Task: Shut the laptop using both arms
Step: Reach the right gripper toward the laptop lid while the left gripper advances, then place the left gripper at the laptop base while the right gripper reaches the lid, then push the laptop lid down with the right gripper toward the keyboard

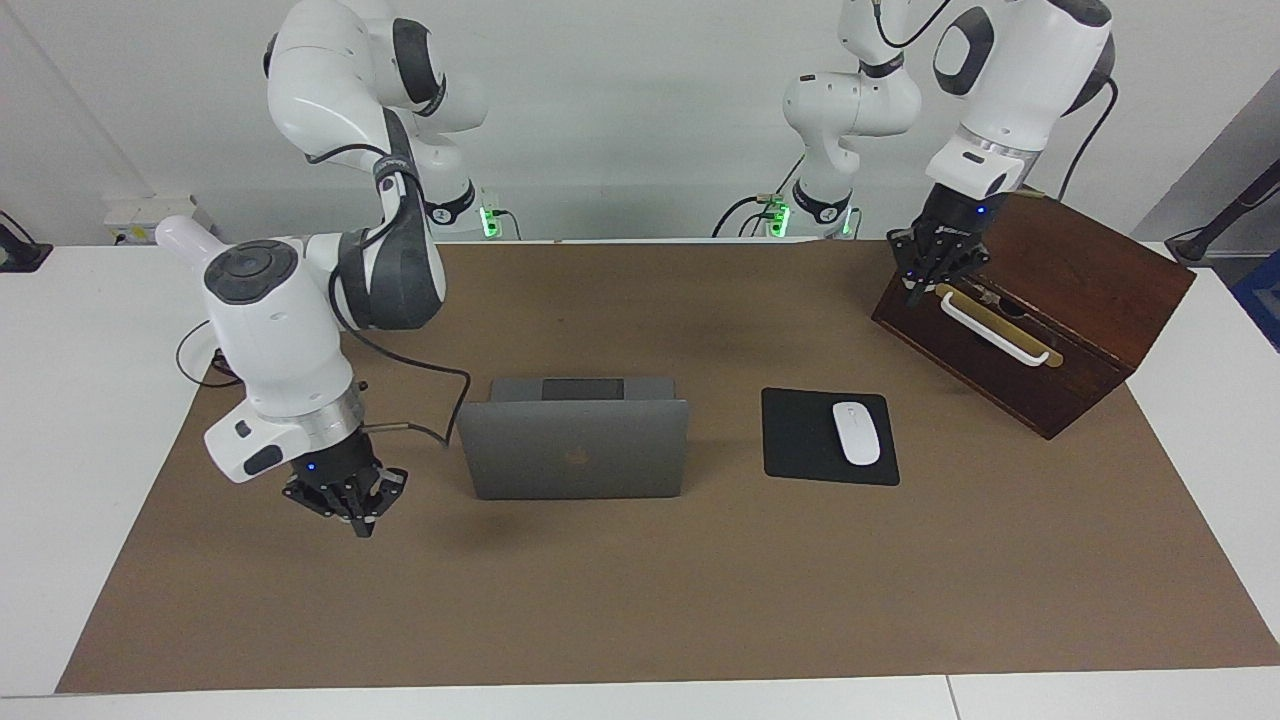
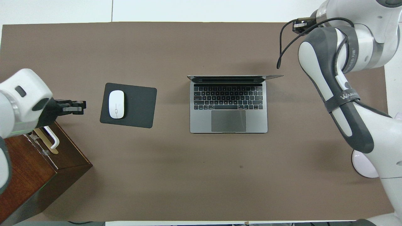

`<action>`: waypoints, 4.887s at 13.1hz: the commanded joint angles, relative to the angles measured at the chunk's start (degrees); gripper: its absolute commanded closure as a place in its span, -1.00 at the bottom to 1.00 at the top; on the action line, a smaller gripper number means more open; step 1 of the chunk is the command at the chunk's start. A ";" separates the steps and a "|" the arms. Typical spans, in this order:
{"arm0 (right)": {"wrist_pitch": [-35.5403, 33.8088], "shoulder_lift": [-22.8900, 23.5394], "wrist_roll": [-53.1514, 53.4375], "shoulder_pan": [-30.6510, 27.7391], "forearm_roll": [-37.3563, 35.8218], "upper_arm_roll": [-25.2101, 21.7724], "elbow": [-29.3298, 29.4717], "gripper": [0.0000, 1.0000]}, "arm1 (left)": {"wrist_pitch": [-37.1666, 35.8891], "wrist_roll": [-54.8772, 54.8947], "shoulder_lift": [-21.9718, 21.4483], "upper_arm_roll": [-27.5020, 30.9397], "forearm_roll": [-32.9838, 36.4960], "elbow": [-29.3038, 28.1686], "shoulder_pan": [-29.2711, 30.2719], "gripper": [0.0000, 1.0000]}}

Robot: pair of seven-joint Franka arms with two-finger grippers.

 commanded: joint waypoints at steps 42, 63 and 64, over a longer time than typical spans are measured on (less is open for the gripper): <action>-1.26 -4.88 20.94 12.84 0.11 1.08 -11.37 1.00 | 76.83 -4.99 33.93 0.75 -0.50 -18.43 -34.20 1.00; -0.56 -13.14 16.81 12.14 9.52 1.87 -31.14 1.00 | 76.74 -0.15 33.93 0.75 -0.24 -20.10 -31.38 1.00; 0.14 -13.40 16.64 12.14 9.52 1.87 -31.84 1.00 | 76.74 -0.15 34.02 0.75 -0.24 -20.10 -31.38 1.00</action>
